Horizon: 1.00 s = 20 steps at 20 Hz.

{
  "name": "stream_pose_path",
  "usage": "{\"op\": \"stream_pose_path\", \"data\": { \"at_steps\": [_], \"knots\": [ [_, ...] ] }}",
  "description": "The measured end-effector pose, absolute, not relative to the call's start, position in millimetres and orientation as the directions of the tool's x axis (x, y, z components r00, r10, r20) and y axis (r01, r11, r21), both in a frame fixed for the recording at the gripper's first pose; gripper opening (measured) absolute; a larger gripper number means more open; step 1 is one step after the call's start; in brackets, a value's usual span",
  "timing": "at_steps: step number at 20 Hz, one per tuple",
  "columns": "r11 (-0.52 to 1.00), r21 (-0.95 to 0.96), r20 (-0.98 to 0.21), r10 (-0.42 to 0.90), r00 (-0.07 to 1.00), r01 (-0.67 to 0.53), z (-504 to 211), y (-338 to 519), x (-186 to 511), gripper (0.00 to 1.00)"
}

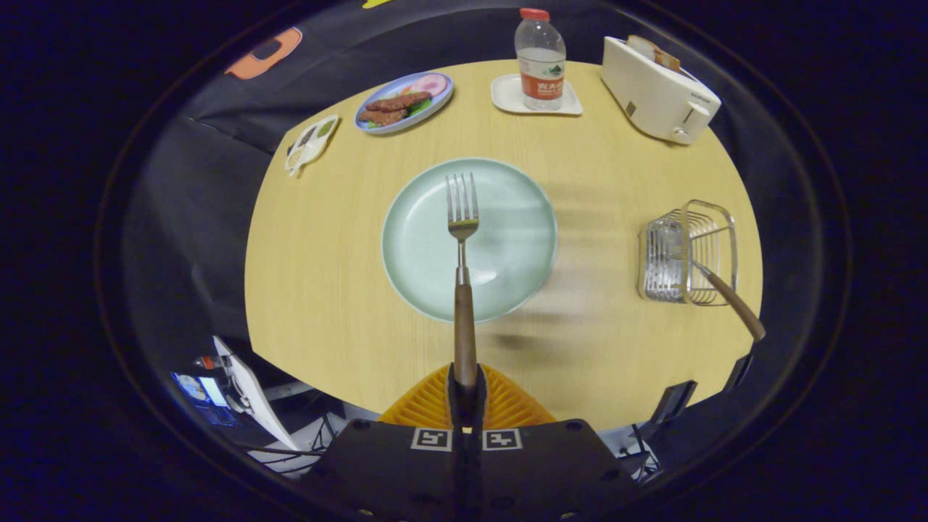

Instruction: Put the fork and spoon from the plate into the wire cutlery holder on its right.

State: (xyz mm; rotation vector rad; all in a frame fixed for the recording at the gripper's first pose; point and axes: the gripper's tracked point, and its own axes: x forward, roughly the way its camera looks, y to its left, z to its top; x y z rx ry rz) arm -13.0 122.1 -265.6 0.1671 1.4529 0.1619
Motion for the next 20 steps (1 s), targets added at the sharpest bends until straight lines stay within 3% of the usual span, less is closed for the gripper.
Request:
{"op": "stream_pose_path", "data": {
  "at_steps": [11,20],
  "knots": [
    [0.979,0.152,-0.981,0.133,0.14,0.138,-211,-29,-9,0.0],
    [0.967,0.162,-0.987,0.158,0.032,0.196,-225,-67,-27,0.01]
  ]
}}
